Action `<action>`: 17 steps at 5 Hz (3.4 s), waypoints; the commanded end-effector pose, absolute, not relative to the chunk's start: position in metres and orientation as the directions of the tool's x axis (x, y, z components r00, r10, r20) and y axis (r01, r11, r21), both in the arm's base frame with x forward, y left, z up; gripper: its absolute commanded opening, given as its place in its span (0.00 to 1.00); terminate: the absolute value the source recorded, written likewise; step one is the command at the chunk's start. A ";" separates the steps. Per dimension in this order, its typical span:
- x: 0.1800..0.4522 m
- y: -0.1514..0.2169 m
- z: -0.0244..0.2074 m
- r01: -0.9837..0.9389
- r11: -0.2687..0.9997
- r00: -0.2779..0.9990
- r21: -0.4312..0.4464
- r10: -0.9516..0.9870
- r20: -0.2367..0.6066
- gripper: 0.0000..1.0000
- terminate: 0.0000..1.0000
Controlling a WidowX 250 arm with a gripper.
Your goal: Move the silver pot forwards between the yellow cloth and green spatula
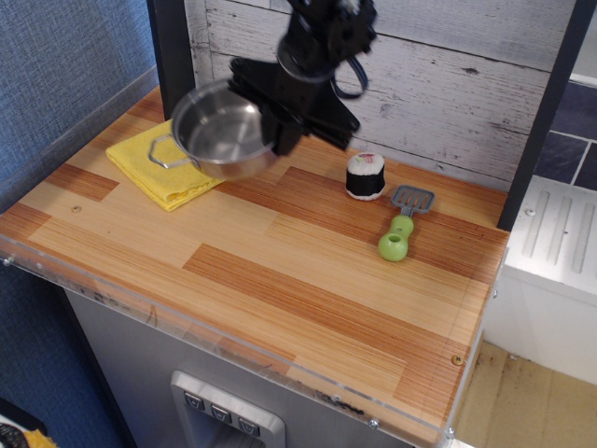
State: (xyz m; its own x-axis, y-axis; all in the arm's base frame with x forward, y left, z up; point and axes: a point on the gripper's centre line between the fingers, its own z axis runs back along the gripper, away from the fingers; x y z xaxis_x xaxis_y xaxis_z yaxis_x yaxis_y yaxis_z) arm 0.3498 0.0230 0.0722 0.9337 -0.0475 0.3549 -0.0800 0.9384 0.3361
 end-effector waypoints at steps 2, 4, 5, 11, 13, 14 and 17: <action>0.314 -0.026 0.067 0.080 0.939 0.916 0.334 -0.202 0.347 0.00 0.00; 0.303 -0.034 0.048 0.118 0.936 0.925 0.332 -0.225 0.305 0.00 0.00; 0.300 -0.036 0.037 0.138 0.933 0.934 0.332 -0.234 0.270 0.00 0.00; 0.303 -0.037 0.054 0.102 0.963 0.933 0.248 -0.180 0.312 1.00 0.00; 0.305 -0.044 0.095 0.124 0.988 0.909 0.095 -0.151 0.388 1.00 0.00; 0.305 -0.042 0.106 0.118 0.992 0.907 -0.035 -0.093 0.410 1.00 0.00; 0.305 -0.042 0.106 0.118 0.992 0.907 -0.035 -0.093 0.410 1.00 1.00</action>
